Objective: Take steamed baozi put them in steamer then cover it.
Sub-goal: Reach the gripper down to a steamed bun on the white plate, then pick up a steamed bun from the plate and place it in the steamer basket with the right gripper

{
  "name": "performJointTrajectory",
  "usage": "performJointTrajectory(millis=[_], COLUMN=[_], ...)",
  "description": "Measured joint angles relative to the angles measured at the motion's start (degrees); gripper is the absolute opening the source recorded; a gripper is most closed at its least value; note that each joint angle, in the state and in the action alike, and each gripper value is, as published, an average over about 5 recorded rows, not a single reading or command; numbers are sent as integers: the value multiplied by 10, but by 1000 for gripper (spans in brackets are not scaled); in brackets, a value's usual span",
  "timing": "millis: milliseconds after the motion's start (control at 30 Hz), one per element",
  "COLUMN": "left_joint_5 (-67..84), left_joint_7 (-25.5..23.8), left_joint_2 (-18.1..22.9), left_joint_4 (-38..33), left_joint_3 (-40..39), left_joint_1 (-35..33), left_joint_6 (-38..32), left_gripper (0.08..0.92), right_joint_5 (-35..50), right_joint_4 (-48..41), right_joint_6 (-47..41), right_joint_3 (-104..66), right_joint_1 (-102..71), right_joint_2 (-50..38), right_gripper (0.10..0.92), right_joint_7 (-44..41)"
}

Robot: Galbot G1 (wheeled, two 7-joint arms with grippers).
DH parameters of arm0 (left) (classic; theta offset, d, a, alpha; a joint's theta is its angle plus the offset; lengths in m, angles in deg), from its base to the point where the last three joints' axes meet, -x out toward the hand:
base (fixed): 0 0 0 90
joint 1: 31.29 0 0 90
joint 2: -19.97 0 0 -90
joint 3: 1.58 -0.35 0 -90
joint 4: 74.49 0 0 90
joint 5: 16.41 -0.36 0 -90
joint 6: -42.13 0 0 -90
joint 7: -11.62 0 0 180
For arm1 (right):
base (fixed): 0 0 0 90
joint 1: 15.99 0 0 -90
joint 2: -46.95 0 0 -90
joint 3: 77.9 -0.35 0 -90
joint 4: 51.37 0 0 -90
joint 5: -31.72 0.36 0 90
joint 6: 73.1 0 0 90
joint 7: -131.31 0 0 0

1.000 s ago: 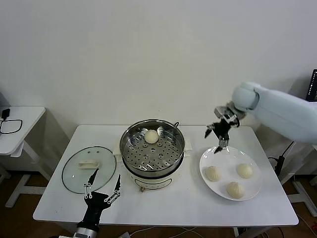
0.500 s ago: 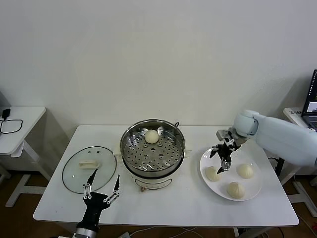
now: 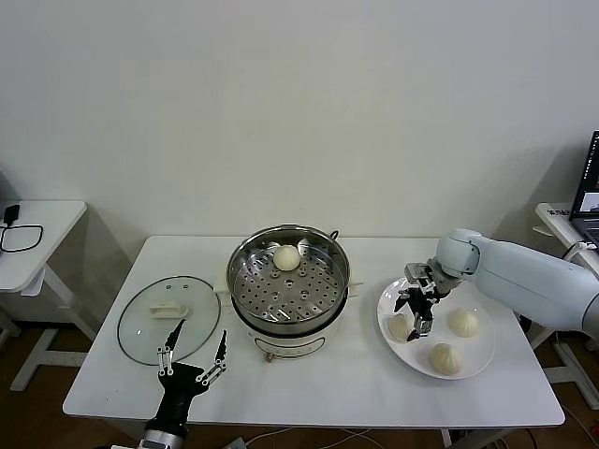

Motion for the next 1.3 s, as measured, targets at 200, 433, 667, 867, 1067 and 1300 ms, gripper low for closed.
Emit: performJointTrajectory(millis=[200, 433, 667, 867, 1067, 1300], left_joint_5=[0, 0, 1, 1, 1, 0], left_joint_7=[0, 0, 0, 1, 2, 3], left_joint_2=[0, -1, -3, -7, -10, -11], left_joint_4=[1, 1, 0, -2, -5, -3], left_joint_3=[1, 2, -1, -6, -11, -13], left_joint_1=[1, 2, 4, 7, 8, 8], left_joint_6=[0, 0, 2, 5, 5, 2], left_gripper=[823, 823, 823, 823, 823, 823], right_joint_5=[-7, -13, -14, 6, 50, 116], right_joint_4=[-2, 1, 16, 23, 33, 51], right_joint_6=[0, 2, 5, 5, -2, -23], right_joint_3=[-4, -7, -5, 19, 57, 99], right_joint_1=[-9, -11, 17, 93, 198, 293], right_joint_2=[0, -4, -16, -10, 24, 90], right_gripper=[716, 657, 647, 653, 653, 649], right_joint_7=[7, 12, -3, -37, -71, -82])
